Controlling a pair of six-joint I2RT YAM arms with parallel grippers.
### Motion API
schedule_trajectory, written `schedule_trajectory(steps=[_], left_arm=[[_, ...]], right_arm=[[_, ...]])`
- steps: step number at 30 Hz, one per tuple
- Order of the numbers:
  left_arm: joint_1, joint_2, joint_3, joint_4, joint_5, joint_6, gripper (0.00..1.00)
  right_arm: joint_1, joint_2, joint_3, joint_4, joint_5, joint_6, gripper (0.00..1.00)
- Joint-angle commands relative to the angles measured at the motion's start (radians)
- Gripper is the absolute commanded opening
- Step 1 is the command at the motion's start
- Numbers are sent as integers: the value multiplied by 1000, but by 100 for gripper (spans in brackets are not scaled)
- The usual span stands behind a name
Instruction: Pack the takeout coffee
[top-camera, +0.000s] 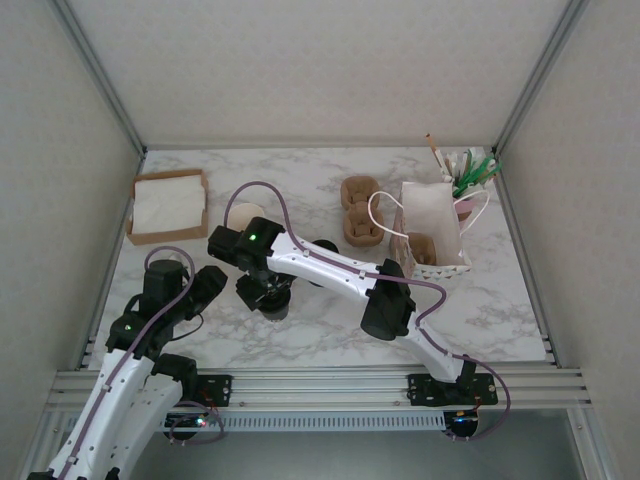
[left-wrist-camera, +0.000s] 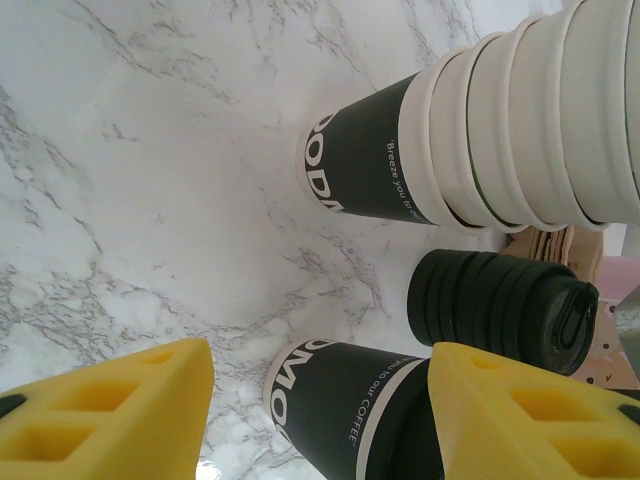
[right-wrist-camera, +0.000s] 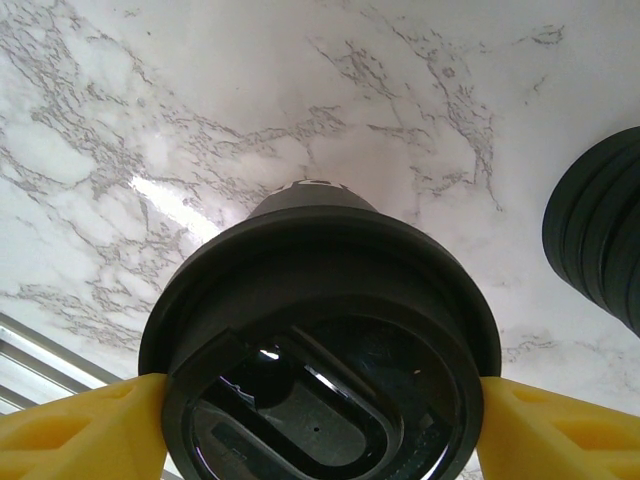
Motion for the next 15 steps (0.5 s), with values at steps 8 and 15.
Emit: schedule_trajectory(steps=[8, 15], left_arm=[[13, 1, 1, 22, 21, 15, 59], [13, 9, 21, 28, 25, 25, 58]], right_arm=[[-15, -10, -46, 27, -8, 9, 72], [-15, -67, -50, 21, 21, 16, 71]])
